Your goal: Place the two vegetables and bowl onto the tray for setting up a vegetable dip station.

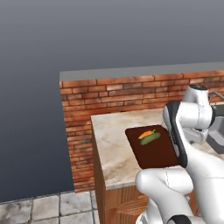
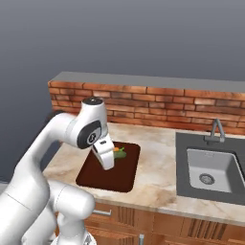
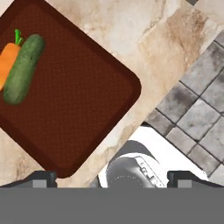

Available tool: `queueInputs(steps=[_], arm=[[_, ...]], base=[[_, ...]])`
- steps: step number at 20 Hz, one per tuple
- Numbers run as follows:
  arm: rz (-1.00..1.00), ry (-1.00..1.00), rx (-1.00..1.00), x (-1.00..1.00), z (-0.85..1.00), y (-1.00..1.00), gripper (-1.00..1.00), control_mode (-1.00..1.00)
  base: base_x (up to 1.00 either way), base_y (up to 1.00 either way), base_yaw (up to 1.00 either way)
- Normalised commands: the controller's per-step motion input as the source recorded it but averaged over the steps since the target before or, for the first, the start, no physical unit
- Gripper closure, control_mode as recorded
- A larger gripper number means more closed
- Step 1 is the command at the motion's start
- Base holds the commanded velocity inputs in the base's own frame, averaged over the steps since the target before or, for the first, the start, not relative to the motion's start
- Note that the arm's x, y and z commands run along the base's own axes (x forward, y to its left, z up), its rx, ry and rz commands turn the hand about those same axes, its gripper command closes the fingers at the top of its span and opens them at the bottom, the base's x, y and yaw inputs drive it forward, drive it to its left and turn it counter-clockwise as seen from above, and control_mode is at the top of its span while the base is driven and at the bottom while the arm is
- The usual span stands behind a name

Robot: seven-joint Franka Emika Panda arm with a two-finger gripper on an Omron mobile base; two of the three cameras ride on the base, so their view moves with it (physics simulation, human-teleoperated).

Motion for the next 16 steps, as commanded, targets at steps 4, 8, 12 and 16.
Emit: queueInputs(steps=[4,8,12,16], arm=[[0.18,0.00,0.00,-0.43,0.45,0.04,-1.00,-1.00],[0.11,0.00,0.00,-0.42,0.41,0.05,-1.00,-1.00],[0.11,0.00,0.00,-0.38,0.54,0.04,-1.00,-1.00],[0.11,0.00,-0.02,-0.43,0.51,0.19,-1.00,-1.00]], base=[[0.00,0.00,0.00],[0.00,0.00,0.00],[0.00,0.00,0.00],[0.00,0.00,0.00]])
